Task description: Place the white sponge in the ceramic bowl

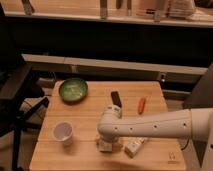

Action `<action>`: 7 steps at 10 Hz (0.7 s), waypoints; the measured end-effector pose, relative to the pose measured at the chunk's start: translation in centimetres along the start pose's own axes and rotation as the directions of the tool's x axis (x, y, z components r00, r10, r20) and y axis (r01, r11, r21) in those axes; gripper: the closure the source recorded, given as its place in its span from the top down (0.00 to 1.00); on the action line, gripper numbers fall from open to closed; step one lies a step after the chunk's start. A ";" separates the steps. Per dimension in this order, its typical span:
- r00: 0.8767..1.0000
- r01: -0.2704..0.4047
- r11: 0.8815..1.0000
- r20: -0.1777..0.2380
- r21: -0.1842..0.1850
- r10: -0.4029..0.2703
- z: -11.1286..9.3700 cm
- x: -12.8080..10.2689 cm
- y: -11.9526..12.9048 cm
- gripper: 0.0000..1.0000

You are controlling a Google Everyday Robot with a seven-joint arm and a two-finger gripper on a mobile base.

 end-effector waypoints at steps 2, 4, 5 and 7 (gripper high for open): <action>1.000 0.000 1.000 -0.001 -0.002 0.000 0.0 0.0 0.0 0.80; 1.000 0.000 1.000 -0.001 -0.003 0.000 0.1 0.0 -0.1 0.80; 1.000 0.001 1.000 -0.001 -0.005 -0.001 0.1 0.0 -0.1 0.80; 1.000 0.000 1.000 -0.003 -0.007 0.000 0.1 0.0 -0.2 0.80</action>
